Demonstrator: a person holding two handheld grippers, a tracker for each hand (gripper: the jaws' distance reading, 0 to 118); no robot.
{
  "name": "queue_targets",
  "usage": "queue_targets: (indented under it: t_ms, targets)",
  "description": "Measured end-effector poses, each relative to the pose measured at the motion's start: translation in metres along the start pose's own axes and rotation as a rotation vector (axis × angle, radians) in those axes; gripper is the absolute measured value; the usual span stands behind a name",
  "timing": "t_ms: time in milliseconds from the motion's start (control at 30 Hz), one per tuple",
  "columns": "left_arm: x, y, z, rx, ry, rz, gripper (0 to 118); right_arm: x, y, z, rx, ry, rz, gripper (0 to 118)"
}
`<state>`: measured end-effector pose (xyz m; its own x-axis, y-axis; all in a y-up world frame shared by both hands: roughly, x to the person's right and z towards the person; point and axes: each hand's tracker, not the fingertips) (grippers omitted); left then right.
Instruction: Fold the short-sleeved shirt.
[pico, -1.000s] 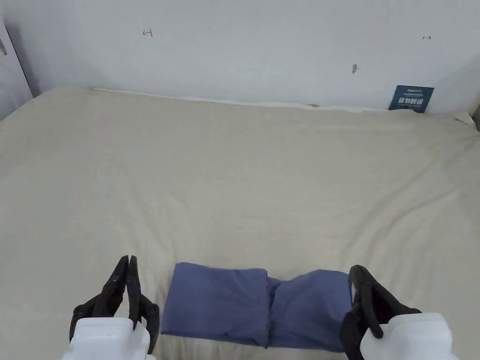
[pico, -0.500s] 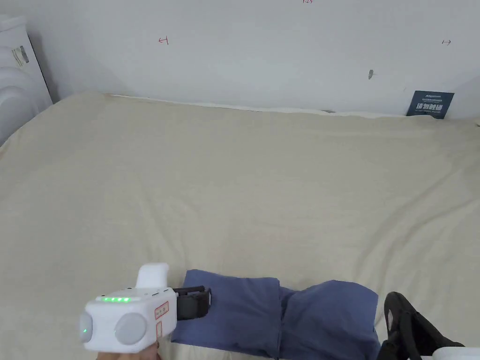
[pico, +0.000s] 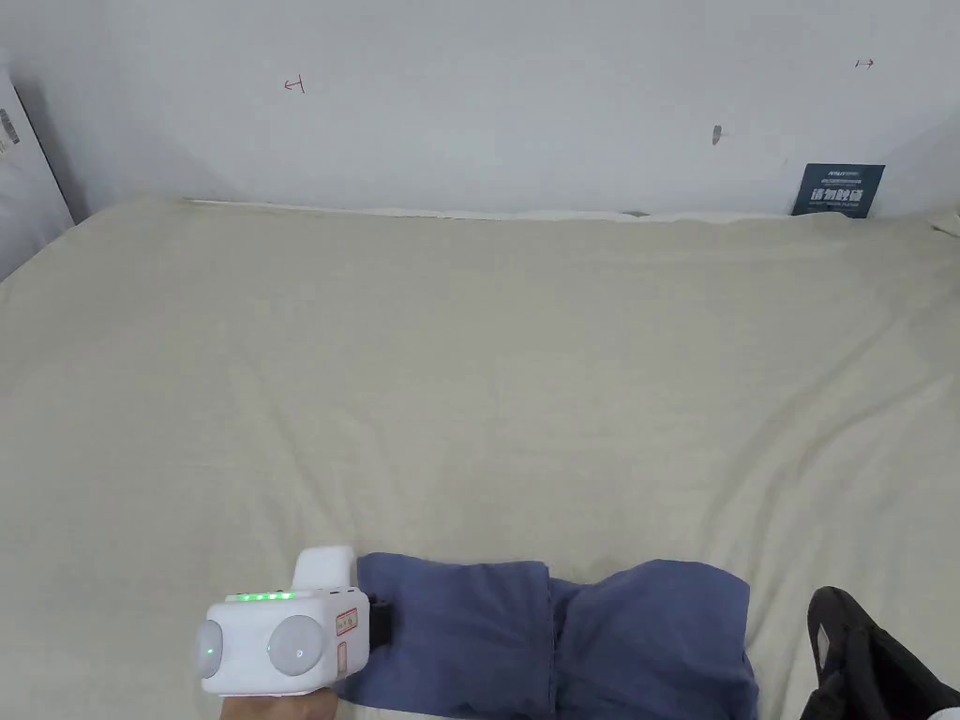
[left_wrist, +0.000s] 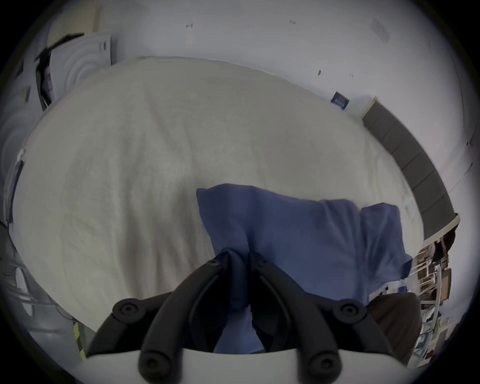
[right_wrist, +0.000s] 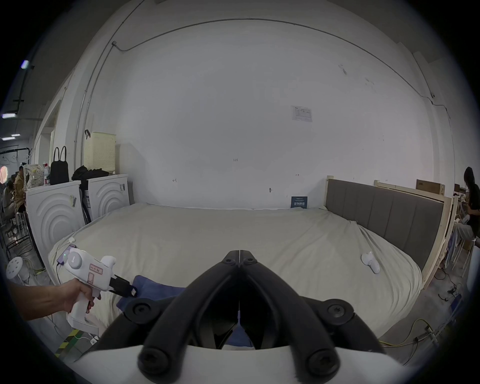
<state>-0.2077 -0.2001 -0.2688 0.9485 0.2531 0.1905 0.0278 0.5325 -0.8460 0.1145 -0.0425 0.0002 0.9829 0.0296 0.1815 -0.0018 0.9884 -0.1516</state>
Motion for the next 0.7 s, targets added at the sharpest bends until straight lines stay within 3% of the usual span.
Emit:
queue_targets:
  t_ms: [133, 233, 367, 500, 700]
  targets:
    - [-0.028, 0.008, 0.026, 0.067, -0.088, 0.164, 12, -0.002, 0.002, 0.001, 0.004, 0.003, -0.003, 1]
    - [-0.043, 0.015, 0.043, 0.107, 0.015, 0.061, 11, -0.006, 0.002, 0.0, 0.002, 0.012, 0.002, 1]
    - [-0.082, 0.022, 0.068, 0.157, 0.066, 0.163, 11, -0.015, 0.002, -0.003, 0.009, 0.032, 0.009, 1]
    - [-0.107, 0.025, 0.095, 0.218, 0.137, 0.158, 11, -0.025, 0.003, -0.006, 0.004, 0.059, 0.013, 1]
    - [-0.075, 0.02, 0.122, 0.253, 0.108, 0.052, 11, -0.032, 0.006, -0.005, 0.021, 0.086, 0.021, 1]
